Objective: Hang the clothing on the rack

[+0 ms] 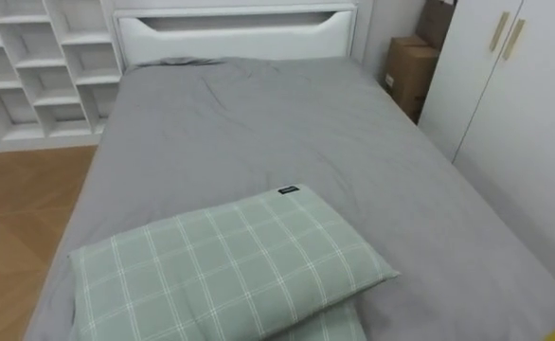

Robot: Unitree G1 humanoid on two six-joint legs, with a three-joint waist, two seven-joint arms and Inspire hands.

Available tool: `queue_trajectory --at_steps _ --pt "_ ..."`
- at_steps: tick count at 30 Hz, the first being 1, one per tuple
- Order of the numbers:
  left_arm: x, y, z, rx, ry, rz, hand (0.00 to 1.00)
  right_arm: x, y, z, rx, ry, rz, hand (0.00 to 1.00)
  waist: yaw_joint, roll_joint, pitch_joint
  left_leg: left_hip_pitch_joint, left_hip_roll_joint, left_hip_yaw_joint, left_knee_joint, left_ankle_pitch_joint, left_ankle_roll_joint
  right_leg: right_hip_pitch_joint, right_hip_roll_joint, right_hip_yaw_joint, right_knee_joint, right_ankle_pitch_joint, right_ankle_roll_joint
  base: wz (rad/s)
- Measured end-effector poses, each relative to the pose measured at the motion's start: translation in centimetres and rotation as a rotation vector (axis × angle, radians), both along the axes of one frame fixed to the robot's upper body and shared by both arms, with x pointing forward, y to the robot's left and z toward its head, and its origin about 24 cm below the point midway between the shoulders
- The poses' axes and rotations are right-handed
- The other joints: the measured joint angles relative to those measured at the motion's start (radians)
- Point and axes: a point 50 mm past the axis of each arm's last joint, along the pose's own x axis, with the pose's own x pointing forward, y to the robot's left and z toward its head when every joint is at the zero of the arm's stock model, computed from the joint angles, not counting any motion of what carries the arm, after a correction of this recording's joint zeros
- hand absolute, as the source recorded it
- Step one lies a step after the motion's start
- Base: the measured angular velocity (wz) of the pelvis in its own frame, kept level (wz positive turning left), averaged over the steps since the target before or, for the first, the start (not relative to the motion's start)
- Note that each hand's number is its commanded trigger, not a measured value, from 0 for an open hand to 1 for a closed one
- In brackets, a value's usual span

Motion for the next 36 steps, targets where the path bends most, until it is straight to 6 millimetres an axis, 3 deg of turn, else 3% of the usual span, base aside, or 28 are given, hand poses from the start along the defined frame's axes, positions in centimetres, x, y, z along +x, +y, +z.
queue_trajectory --at_steps 3,7,13,18,28,36 --pt "0.35 -0.08 -0.01 -0.006 -0.018 0.006 0.0 -0.16 0.07 -0.04 0.0 -0.012 -0.019 0.0 -0.003 0.007 -0.0043 -0.002 -0.004 -0.003 0.0 0.0 0.0 0.0 -0.001 0.028 0.0 0.0 0.0 0.07" --pt "0.14 -0.19 -0.04 -0.02 -0.012 0.007 0.0 -0.21 0.1 -0.03 0.001 -0.026 -0.018 0.0 -0.014 0.013 -0.0058 -0.006 -0.006 -0.001 0.001 -0.001 0.003 -0.001 0.007 0.162 0.0 -0.002 -0.001 0.09" --pt "-0.1 -0.59 -0.09 -0.072 -0.01 -0.006 0.0 -0.14 -0.02 0.02 0.001 -0.033 -0.02 0.0 -0.016 0.029 -0.0057 -0.003 -0.002 0.003 0.005 -0.004 0.003 0.001 0.015 0.225 0.0 -0.002 -0.001 -0.03" --pt "-0.03 -0.94 -0.15 -0.088 0.001 -0.045 0.0 -0.25 -0.29 0.06 -0.008 -0.036 -0.045 0.0 -0.018 0.04 -0.0031 -0.009 0.0 0.003 0.026 -0.007 0.003 -0.003 0.016 0.229 0.0 -0.008 -0.006 0.0" --pt "-0.16 -0.71 -0.13 -0.065 0.022 -0.038 0.0 -0.35 -0.09 -0.02 -0.01 -0.026 -0.063 0.0 -0.021 0.035 -0.0146 -0.026 -0.003 0.018 0.032 -0.008 0.005 -0.011 0.012 0.223 0.005 -0.01 -0.005 0.0" --pt "-0.27 -0.57 -0.12 -0.037 0.029 -0.035 0.0 -0.38 0.11 -0.08 -0.006 -0.026 -0.078 0.0 -0.021 0.027 -0.0092 -0.022 -0.004 0.036 0.033 -0.009 0.005 -0.008 0.007 0.229 0.001 -0.012 -0.002 -0.04"
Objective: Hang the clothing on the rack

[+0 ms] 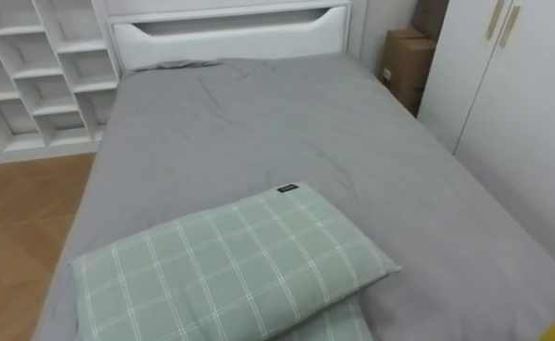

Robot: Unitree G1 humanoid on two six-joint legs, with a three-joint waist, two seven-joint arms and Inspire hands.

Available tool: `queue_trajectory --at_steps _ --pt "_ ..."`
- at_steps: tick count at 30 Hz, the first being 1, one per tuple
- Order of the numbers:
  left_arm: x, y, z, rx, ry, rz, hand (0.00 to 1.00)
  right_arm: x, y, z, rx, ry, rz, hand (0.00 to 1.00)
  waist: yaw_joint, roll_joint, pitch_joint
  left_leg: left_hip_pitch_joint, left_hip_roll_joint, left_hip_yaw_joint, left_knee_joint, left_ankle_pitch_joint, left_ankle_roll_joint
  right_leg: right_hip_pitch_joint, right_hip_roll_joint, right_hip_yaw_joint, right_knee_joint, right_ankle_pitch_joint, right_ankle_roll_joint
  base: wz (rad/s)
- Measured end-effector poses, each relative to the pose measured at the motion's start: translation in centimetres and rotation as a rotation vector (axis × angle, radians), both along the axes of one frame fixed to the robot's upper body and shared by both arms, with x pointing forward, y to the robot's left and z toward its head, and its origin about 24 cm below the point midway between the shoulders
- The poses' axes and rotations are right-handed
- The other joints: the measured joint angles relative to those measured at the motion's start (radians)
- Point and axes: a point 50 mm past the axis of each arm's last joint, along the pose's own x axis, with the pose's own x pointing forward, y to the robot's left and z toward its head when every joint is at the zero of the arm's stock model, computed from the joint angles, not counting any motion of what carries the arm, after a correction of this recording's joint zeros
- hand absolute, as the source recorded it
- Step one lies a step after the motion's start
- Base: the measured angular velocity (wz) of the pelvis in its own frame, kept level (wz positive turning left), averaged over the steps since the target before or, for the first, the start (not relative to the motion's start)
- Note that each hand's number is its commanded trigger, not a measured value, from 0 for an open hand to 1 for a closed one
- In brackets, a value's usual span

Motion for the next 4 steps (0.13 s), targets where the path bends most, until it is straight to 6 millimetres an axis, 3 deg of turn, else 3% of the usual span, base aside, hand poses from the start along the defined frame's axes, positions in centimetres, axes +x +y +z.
queue_trajectory --at_steps 4 --pt "-0.02 0.01 0.0 0.001 0.002 0.0 0.0 -0.04 0.16 -0.04 0.017 0.0 -0.006 0.0 -0.001 -0.002 0.0012 -0.005 0.0 0.0 0.0 0.0 0.0 -0.004 0.0 -0.002 0.0 0.0 0.0 0.0"
